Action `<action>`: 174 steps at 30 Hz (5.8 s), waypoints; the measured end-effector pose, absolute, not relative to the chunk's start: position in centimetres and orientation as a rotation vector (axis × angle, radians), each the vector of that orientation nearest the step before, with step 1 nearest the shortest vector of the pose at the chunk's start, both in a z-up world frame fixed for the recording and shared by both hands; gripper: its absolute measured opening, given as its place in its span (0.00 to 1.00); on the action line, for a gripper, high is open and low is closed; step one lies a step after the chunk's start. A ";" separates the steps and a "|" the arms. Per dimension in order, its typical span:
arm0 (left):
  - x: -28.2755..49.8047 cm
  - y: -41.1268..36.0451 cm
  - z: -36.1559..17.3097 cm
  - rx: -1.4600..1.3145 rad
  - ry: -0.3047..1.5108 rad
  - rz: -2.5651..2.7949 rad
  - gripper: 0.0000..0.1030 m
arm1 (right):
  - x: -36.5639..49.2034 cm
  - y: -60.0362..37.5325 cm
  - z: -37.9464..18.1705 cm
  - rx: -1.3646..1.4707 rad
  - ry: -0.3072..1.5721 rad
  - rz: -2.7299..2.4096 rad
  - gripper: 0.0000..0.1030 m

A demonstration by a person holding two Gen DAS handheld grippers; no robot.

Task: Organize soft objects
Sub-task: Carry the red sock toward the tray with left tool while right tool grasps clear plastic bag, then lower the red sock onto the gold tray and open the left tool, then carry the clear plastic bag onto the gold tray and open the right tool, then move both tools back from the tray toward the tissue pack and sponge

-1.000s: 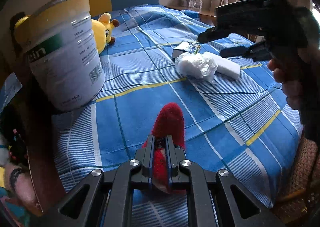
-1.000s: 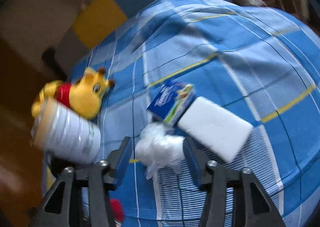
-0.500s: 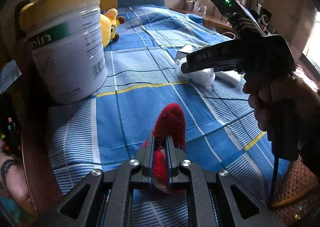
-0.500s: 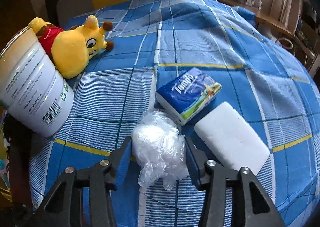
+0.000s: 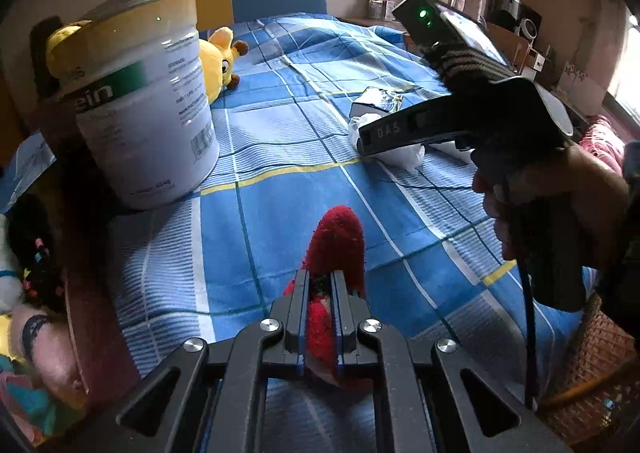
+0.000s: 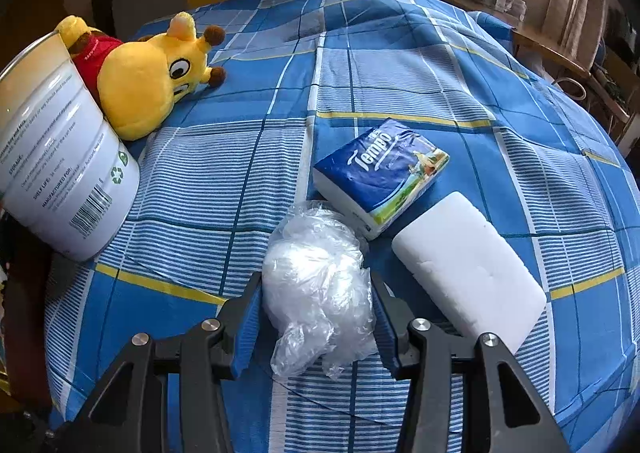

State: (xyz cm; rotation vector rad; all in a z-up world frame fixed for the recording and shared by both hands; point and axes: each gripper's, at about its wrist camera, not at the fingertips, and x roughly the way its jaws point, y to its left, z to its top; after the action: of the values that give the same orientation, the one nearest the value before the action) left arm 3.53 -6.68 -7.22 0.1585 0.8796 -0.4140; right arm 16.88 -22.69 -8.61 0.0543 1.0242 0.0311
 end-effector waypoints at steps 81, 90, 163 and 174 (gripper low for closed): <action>5.2 23.2 -4.4 -0.258 0.852 0.253 0.51 | 16.7 -22.7 -8.9 0.006 1.021 -0.032 0.36; 2.4 22.0 -3.6 -0.219 0.829 0.236 0.63 | 16.8 -22.7 -8.8 -0.004 1.018 -0.037 0.35; -4.6 20.6 0.8 -0.160 0.714 0.178 0.79 | 7.3 -1.8 2.6 -0.171 0.840 0.666 0.61; -3.4 15.9 1.0 -0.078 0.740 0.073 0.79 | 9.8 -14.0 2.3 -0.053 0.841 0.374 0.61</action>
State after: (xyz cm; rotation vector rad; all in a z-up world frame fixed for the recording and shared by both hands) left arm -3.43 15.92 0.98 -0.0776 0.7397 0.0730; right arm 9.76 -13.99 2.28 -0.0526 0.8412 0.3737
